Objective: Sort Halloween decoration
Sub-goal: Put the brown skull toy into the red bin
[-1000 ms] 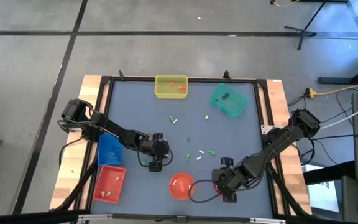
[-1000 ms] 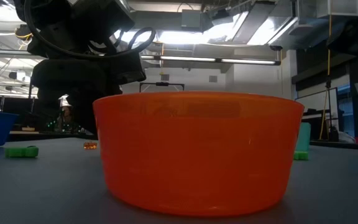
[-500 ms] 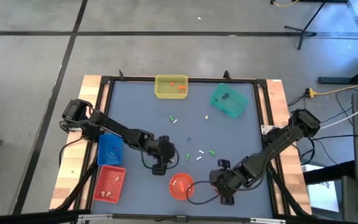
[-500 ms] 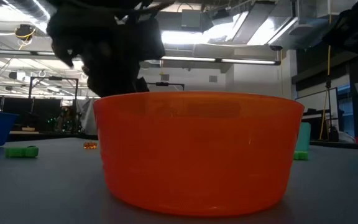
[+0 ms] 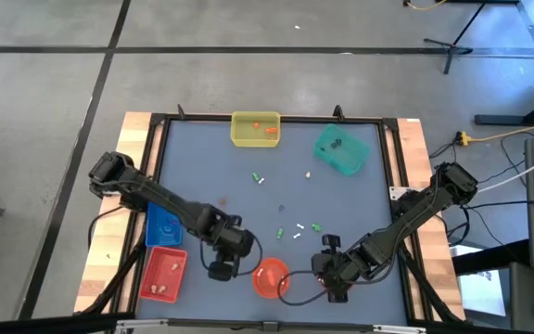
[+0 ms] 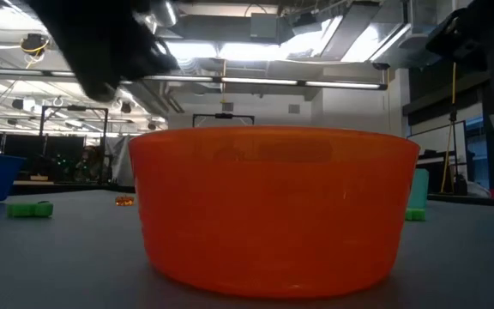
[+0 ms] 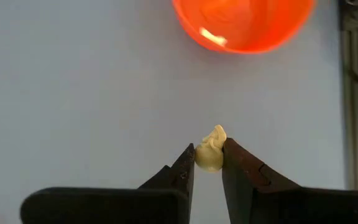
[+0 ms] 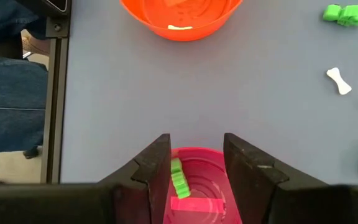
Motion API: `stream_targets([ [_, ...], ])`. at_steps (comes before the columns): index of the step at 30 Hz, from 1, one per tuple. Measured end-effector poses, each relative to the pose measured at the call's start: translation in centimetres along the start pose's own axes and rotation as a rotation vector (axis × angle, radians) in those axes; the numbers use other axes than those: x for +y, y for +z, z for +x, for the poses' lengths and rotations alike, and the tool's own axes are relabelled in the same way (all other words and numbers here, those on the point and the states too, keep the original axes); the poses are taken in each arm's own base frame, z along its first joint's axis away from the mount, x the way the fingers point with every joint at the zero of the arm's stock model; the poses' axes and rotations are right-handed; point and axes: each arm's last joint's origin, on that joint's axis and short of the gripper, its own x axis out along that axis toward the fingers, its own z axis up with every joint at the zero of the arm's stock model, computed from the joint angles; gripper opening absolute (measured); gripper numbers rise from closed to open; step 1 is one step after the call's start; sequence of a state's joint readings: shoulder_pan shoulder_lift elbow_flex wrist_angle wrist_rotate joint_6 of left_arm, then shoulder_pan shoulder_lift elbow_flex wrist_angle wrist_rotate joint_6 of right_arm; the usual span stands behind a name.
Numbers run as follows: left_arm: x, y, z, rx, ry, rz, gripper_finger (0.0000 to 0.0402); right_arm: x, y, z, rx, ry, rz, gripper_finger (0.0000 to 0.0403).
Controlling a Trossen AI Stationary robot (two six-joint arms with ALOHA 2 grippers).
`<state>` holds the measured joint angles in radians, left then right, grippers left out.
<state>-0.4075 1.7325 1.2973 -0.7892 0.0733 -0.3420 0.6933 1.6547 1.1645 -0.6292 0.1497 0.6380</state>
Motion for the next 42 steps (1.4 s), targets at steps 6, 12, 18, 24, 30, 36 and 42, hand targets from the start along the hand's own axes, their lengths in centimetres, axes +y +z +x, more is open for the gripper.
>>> stream_targets([
  [6, -3.1, -1.5, -1.2, 0.107, 0.016, -0.067, 0.0042, 0.0, 0.0, 0.0, 0.000, 0.000, 0.000, 0.0145],
  [12, -5.7, -4.5, -1.4, 0.250, 0.092, -0.189, 0.0042, 0.0, 0.0, 0.0, 0.000, 0.000, -0.002, 0.0145],
  [18, -8.3, -7.2, -1.7, 0.313, 0.154, -0.274, 0.0042, 0.0, 0.0, 0.0, 0.000, 0.000, -0.001, 0.0145],
  [24, -10.1, -9.7, -2.2, 0.364, 0.240, -0.355, 0.0042, 0.0, 0.0, 0.0, 0.000, 0.000, -0.001, 0.0145],
  [30, -11.3, -11.5, -2.5, 0.379, 0.303, -0.399, 0.0042, 0.0, 0.0, 0.0, 0.000, 0.000, -0.001, 0.0145],
  [36, -12.0, -12.3, -2.7, 0.378, 0.308, -0.369, 0.0043, 0.0, 0.0, 0.0, 0.000, 0.000, 0.000, 0.0145],
  [42, -12.0, -12.5, -2.8, 0.373, 0.333, -0.408, 0.0071, 0.0, 0.0, 0.0, 0.001, 0.002, -0.001, 0.0145],
])
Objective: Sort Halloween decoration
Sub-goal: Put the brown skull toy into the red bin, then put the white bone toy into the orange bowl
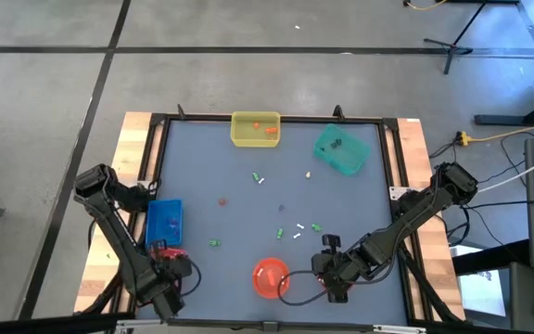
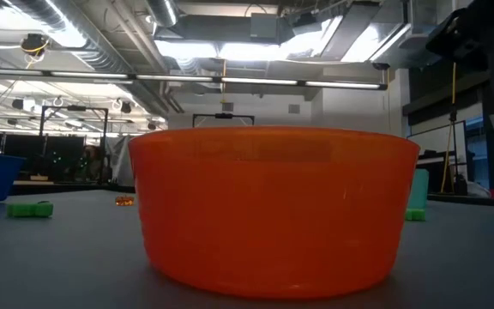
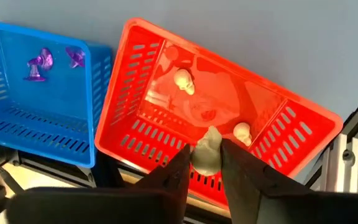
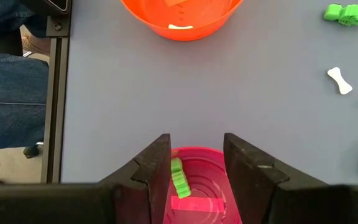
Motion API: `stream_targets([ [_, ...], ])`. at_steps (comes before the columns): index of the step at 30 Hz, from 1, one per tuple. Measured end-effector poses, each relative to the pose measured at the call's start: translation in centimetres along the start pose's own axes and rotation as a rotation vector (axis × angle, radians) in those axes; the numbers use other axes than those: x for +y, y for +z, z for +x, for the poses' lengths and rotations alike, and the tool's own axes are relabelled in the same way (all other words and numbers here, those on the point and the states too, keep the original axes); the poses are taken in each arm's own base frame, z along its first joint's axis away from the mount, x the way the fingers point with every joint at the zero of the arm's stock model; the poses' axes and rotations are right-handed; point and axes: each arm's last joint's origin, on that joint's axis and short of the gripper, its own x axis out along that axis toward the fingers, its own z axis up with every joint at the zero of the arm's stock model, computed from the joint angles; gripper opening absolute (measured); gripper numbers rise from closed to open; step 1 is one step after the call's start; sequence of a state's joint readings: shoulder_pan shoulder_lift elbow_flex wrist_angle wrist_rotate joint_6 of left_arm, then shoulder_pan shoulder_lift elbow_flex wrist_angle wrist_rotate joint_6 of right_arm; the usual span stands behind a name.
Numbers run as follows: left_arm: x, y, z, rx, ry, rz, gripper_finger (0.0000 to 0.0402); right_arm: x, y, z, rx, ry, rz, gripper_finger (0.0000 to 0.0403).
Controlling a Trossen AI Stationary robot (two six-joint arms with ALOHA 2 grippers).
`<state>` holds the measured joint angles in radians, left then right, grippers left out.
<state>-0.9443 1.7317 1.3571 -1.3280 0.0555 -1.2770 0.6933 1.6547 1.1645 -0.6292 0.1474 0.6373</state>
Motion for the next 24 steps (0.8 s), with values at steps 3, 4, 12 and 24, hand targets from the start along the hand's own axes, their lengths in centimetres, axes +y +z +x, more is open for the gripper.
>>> stream_targets([
  [3, 0.0, 0.0, 0.0, -0.008, 0.002, -0.005, 0.0088, 0.0, 0.0, 0.0, 0.000, 0.000, 0.000, 0.0145],
  [4, 0.0, 0.0, 0.0, -0.015, 0.004, -0.005, 0.0094, 0.0, 0.0, 0.0, 0.000, 0.000, 0.000, 0.0145],
  [12, 0.0, 0.1, 0.0, -0.049, 0.014, -0.007, 0.0139, 0.0, 0.0, 0.0, -0.001, -0.001, 0.000, 0.0145],
  [24, 0.3, 1.1, -0.1, -0.115, 0.030, -0.031, 0.0163, -2.0, 1.4, 0.2, -0.093, -0.139, 0.068, 0.0145],
])
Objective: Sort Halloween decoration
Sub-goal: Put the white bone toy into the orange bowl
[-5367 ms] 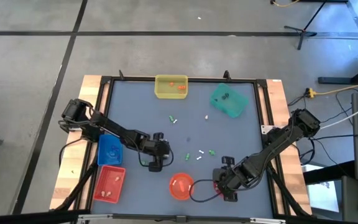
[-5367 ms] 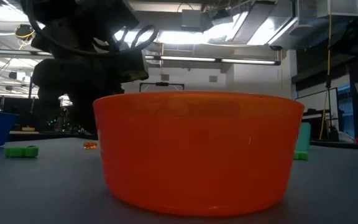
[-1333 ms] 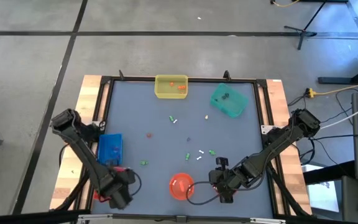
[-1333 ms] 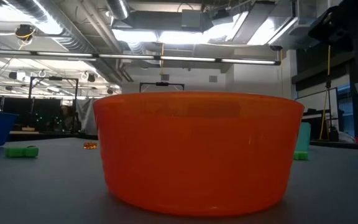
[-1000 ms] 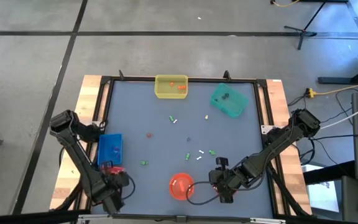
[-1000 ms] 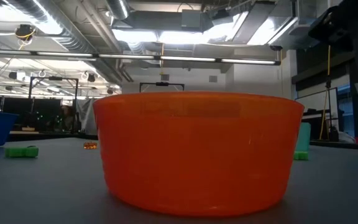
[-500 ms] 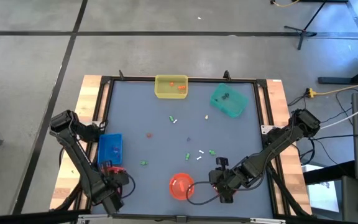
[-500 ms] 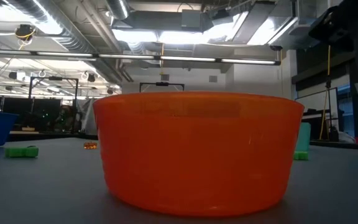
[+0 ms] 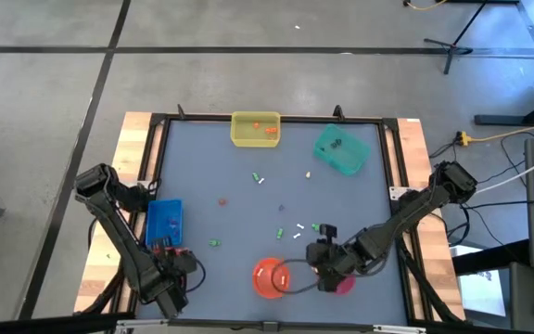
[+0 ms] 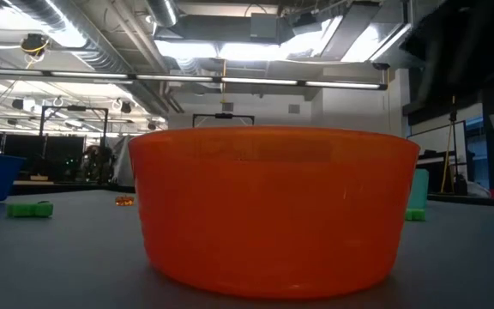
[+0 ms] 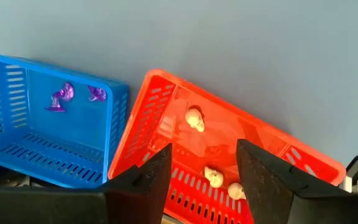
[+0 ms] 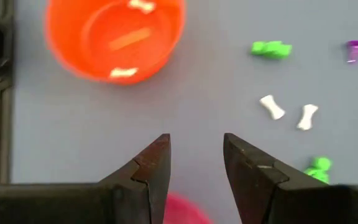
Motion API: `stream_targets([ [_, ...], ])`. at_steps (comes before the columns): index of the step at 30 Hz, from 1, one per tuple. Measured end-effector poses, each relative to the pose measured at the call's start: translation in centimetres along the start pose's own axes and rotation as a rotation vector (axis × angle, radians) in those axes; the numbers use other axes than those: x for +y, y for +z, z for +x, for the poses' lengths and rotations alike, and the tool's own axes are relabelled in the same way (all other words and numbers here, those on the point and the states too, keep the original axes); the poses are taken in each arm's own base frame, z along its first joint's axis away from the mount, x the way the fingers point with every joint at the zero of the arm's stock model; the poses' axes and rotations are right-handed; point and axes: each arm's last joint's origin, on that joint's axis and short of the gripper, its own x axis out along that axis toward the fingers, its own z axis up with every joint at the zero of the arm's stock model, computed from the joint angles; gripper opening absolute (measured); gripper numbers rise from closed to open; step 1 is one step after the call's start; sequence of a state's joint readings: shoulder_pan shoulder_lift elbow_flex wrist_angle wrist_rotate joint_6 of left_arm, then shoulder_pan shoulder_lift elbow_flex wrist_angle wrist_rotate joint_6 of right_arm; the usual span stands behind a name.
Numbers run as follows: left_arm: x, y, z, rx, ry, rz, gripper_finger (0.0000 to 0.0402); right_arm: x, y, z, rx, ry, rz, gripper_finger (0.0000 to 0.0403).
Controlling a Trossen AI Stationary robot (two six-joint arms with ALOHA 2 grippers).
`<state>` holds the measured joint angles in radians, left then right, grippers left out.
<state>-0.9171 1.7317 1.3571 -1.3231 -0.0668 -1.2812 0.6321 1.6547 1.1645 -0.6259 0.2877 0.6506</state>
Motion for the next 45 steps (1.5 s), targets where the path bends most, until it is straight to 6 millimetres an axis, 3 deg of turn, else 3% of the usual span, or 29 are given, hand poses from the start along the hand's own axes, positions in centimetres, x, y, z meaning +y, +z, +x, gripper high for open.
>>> stream_targets([
  [10, 0.2, 0.8, 0.1, 0.003, 0.001, -0.026, 0.0163, -6.1, 3.5, 1.6, -0.013, -0.113, 0.189, 0.0145],
  [15, 0.2, 0.7, 0.1, 0.004, 0.000, -0.025, 0.0163, -8.1, 3.5, 2.5, 0.018, -0.139, 0.236, 0.0145],
  [24, 0.2, 0.7, 0.1, 0.004, -0.001, -0.025, 0.0163, -8.8, 2.1, 3.5, 0.077, -0.150, 0.235, 0.0145],
  [45, 0.0, 0.8, 0.0, -0.005, -0.029, -0.027, 0.0163, -9.6, -0.8, 6.1, 0.032, -0.140, 0.243, 0.0145],
])
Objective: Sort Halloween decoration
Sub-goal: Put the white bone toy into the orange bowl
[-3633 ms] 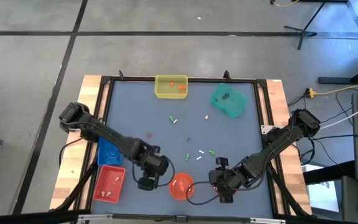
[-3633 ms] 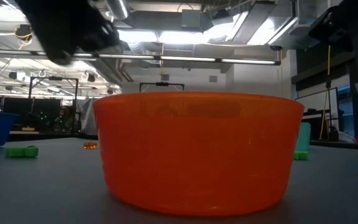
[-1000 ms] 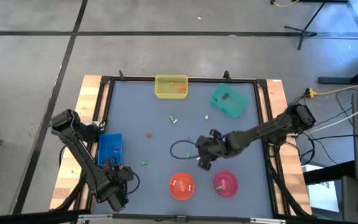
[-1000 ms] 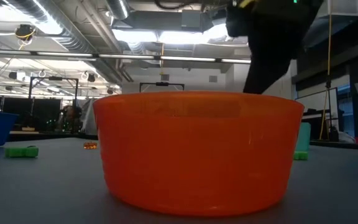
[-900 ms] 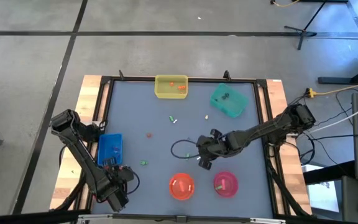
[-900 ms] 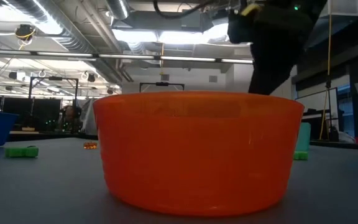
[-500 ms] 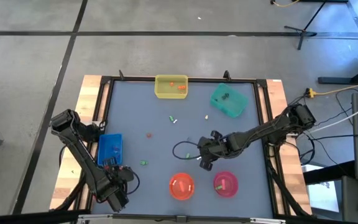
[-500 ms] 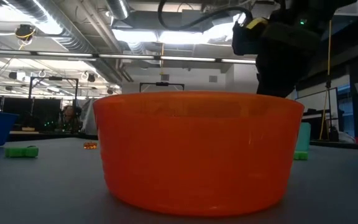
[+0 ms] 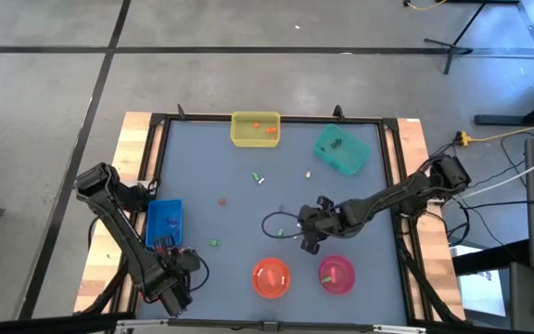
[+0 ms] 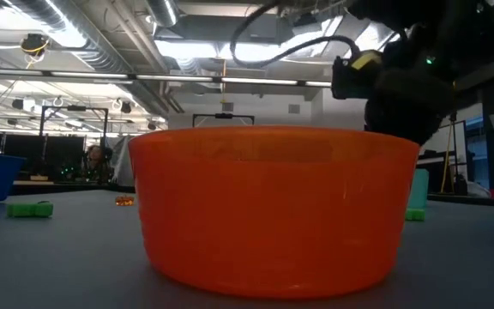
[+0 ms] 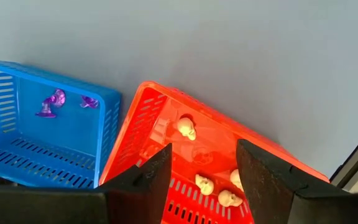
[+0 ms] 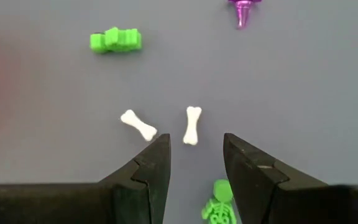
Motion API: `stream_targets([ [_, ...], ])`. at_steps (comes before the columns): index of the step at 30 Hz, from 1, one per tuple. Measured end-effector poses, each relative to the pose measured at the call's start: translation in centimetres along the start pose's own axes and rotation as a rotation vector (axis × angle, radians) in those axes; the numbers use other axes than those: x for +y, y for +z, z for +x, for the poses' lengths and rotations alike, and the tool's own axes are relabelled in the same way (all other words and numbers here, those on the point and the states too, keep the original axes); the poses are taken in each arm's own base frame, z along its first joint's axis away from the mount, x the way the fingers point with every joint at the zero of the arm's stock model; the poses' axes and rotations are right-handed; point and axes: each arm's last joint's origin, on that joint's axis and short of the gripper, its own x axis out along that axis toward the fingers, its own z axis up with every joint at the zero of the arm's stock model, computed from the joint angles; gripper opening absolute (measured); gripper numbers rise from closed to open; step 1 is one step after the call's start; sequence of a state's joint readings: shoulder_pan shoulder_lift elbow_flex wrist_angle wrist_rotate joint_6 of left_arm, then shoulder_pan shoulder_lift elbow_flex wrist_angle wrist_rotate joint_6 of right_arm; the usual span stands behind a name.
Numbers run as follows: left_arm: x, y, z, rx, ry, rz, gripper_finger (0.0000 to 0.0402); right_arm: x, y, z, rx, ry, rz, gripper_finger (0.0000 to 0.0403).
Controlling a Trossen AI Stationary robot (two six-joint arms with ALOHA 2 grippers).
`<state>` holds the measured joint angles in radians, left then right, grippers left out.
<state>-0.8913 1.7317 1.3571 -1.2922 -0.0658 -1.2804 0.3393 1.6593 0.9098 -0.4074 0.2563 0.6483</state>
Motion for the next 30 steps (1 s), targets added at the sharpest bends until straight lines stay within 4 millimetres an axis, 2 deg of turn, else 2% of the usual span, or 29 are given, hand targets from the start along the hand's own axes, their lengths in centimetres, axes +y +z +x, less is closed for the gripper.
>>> stream_targets([
  [12, 0.0, 0.1, 0.0, -0.024, 0.000, 0.000, 0.0163, 0.5, -0.6, 3.1, 0.010, -0.044, -0.055, 0.0145],
  [20, -0.1, 0.1, 0.0, -0.027, -0.001, 0.000, 0.0163, 0.5, -0.8, 3.4, 0.027, -0.045, -0.059, 0.0141],
  [30, 0.0, 0.1, 0.0, -0.028, 0.000, 0.000, 0.0163, 0.5, -0.9, 3.5, 0.042, -0.030, -0.061, 0.0057],
])
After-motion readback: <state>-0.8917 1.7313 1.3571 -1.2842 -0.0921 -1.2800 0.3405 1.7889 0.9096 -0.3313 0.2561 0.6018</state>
